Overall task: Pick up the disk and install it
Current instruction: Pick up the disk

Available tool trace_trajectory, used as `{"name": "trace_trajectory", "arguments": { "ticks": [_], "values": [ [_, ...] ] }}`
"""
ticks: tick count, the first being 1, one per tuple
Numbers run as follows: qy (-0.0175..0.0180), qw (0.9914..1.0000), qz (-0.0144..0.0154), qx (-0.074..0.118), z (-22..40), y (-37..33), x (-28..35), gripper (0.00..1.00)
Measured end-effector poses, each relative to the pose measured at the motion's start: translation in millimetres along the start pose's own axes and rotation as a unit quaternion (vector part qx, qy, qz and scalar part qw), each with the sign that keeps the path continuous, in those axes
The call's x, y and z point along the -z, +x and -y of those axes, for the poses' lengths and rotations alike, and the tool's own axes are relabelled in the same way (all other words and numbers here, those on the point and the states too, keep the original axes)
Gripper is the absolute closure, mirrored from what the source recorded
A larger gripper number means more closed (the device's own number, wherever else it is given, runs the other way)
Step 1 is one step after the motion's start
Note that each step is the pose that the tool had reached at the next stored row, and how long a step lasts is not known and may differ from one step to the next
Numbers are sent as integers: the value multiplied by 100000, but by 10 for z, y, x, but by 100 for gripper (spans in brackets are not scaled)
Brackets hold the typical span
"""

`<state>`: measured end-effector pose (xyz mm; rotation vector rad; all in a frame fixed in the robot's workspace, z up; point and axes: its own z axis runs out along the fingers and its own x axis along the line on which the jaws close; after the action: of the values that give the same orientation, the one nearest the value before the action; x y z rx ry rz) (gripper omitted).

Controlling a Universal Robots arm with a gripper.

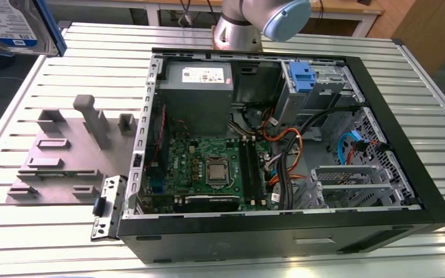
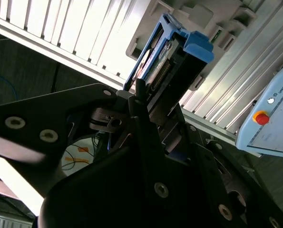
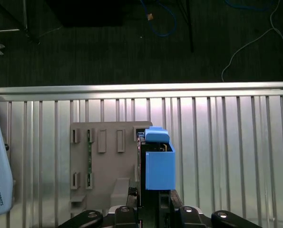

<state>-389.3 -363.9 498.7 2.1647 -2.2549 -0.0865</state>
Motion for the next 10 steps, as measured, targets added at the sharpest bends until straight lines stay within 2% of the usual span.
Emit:
{"name": "trace_trajectory", "arguments": {
  "ticks": [3, 10],
  "values": [
    [-4, 100000, -2, 1, -1, -1, 22, 65],
    [2, 100000, 2, 0, -1, -1, 26, 65]
  ]
}}
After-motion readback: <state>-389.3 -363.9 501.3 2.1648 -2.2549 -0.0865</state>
